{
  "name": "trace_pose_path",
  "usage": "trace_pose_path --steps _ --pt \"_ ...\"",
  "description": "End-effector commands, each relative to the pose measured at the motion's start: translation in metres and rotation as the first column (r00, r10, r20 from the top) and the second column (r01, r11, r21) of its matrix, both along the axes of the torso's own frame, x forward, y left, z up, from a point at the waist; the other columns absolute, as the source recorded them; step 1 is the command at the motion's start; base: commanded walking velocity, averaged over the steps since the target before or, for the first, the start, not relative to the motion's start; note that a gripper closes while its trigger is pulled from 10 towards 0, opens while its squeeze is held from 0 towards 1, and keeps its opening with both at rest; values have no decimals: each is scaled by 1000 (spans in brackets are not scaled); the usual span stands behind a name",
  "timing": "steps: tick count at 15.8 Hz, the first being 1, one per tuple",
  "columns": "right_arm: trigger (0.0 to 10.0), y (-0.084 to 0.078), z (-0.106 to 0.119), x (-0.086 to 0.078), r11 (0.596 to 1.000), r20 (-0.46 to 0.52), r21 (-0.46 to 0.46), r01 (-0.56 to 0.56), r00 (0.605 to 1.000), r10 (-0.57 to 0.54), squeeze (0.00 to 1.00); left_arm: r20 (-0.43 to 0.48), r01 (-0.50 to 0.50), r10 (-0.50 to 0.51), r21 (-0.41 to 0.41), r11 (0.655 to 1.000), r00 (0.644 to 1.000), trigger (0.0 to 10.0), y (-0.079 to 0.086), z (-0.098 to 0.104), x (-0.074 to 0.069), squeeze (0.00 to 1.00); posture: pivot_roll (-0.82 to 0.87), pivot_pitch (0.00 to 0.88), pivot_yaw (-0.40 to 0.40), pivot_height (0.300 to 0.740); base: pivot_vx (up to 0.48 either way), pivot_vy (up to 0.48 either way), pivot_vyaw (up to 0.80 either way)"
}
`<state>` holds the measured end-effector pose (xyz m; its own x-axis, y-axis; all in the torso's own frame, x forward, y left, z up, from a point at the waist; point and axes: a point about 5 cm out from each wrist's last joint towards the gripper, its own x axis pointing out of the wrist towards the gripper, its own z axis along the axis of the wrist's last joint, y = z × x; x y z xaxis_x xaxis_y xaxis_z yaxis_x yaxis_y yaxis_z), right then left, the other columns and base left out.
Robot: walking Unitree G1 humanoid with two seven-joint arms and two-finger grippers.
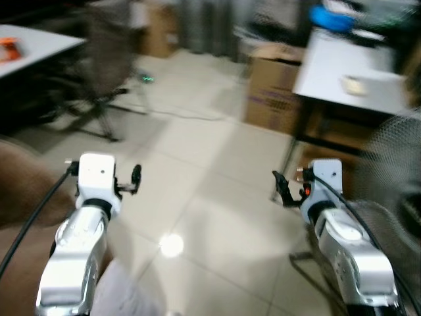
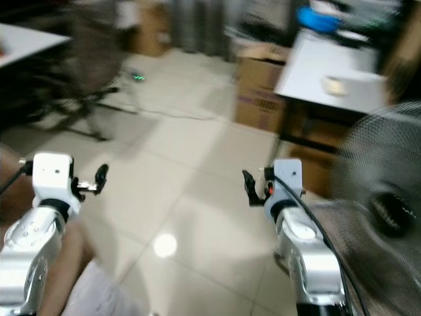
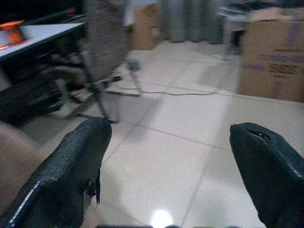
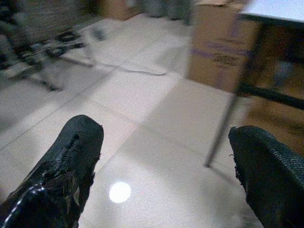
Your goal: Move the pillow to the sofa from floor
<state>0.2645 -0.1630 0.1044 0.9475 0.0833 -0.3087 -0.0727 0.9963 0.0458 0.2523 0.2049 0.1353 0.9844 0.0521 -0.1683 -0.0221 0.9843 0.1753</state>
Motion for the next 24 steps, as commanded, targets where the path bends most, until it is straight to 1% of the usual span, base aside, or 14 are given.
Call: trace_pose_path --steps 1,2,4,6,7,11,14,19,24 --pt "10000 2 4 1 1000 10 -1 -7 1000 7 1000 -3 -3 4 4 1000 1000 10000 1 0 -1 0 -82 0 -2 740 0 -431 781" --pt "10000 2 5 2 1000 11 1 2 1000 -2 1000 -7 -12 12 8 1000 1000 10000 3 -1 -2 0 -70 0 -12 740 0 0 794" --pt "10000 7 4 3 999 7 18 -31 999 31 1000 -20 -35 36 3 999 999 10000 8 -2 -7 0 -57 0 -21 740 0 0 784" --pt "10000 10 4 2 999 7 26 -40 999 40 1000 -22 -31 31 7 999 999 10000 8 -3 -11 0 -46 0 -24 740 0 0 784" --pt "10000 13 4 2 999 7 34 -42 999 42 1000 -21 -18 18 23 1000 1000 10000 8 -2 -13 0 -40 0 -19 740 0 0 781" --pt "10000 20 5 3 997 12 48 -54 999 53 1000 -17 2 -1 56 998 1000 10000 10 0 -12 0 -40 0 -5 740 0 0 702" --pt "10000 17 5 4 998 14 39 -41 999 41 1000 -11 10 -9 65 998 1000 10000 11 2 -13 0 -39 0 -4 740 0 0 692" --pt "10000 22 7 6 997 21 32 -64 998 63 1000 -9 16 -16 72 997 1000 10000 10 3 -15 0 -23 0 -22 740 0 -480 800" --pt "10000 25 7 8 997 19 31 -75 997 74 1000 -9 -5 5 80 997 1000 10000 13 3 -18 0 -16 0 -36 740 0 -480 800"
